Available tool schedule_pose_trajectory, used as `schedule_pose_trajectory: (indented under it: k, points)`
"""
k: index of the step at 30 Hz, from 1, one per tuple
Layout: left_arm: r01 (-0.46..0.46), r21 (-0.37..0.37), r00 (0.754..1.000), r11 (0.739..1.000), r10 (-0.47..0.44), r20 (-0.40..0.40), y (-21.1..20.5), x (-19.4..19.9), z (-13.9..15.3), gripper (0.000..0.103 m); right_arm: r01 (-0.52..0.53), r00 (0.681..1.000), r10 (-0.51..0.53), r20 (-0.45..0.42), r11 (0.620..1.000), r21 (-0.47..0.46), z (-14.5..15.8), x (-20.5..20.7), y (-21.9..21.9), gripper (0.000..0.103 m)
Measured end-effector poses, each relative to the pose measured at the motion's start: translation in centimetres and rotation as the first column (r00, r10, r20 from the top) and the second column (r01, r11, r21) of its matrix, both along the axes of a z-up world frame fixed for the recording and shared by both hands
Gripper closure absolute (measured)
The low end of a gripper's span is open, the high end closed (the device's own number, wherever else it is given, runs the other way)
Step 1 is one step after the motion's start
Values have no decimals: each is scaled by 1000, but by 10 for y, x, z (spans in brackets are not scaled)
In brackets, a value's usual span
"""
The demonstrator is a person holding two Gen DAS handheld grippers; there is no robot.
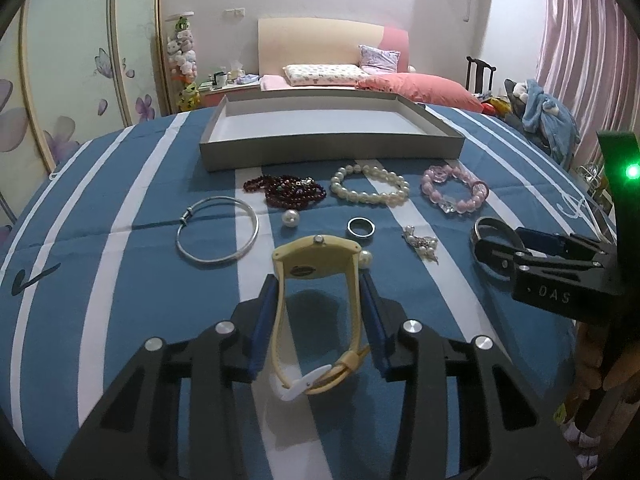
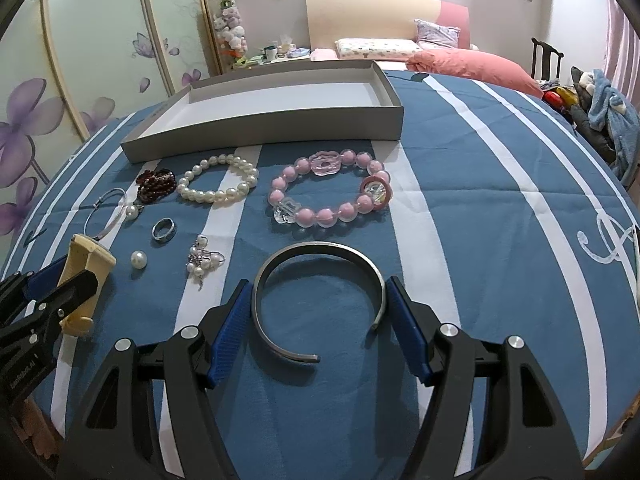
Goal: Organize jewelry
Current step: 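Carry the watch and cuff into the grey tray and open both tools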
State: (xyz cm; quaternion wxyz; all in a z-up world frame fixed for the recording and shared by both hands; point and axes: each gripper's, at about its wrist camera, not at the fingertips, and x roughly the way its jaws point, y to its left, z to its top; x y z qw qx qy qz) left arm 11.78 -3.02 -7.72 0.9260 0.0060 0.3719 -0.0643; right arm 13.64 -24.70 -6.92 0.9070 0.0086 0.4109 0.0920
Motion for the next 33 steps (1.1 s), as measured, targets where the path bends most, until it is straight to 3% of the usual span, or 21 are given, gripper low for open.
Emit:
schedule_pose_trajectory:
  k: [5, 11, 22, 33]
  points:
    - [-5, 0, 1000, 1000, 5, 18, 3, 2, 5, 63, -7, 1000, 6, 26, 1000, 15, 6, -3, 0, 36]
    - [-19, 8, 994, 1000, 18, 107, 12, 11, 35, 63, -16, 989, 11, 146, 999, 36, 33, 2, 1, 36]
    - [-68, -14, 945, 998, 69, 320, 31, 67, 108, 63, -2, 932, -17, 363, 999, 52, 92, 41, 8, 36]
    - [-97, -33, 943, 995, 103, 317, 29, 149, 110, 63, 34, 899, -59, 434, 997, 65, 112, 110, 15, 36]
